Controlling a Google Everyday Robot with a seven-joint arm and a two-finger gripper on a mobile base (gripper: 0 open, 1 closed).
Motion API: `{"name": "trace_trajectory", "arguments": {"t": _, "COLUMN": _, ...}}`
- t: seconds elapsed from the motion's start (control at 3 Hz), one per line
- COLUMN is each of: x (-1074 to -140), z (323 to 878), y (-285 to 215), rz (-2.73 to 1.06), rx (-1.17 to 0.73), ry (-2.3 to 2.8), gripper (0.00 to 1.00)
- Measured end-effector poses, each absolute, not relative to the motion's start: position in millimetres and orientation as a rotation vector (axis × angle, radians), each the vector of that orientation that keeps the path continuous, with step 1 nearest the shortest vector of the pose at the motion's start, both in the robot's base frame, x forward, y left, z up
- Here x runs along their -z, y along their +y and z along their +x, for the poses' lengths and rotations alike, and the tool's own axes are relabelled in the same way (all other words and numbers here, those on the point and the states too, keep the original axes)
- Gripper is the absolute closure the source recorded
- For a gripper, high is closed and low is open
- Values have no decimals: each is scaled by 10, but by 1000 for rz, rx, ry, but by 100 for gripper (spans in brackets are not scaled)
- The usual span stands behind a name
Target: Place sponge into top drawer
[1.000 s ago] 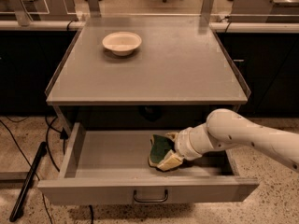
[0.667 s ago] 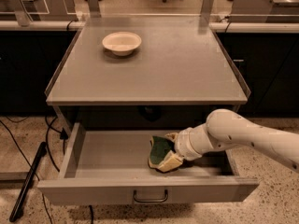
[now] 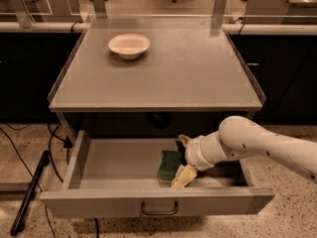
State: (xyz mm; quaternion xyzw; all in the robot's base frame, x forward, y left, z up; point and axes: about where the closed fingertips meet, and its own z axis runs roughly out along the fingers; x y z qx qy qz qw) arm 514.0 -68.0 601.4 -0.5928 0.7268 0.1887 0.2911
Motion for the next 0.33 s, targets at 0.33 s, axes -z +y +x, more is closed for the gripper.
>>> {"name": "trace_trajectory", "arguments": {"t": 0.33, "x": -6014, "z": 5140, "y": -680, "rz": -1581, "rx": -503, "ry": 1938, "gripper": 0}}
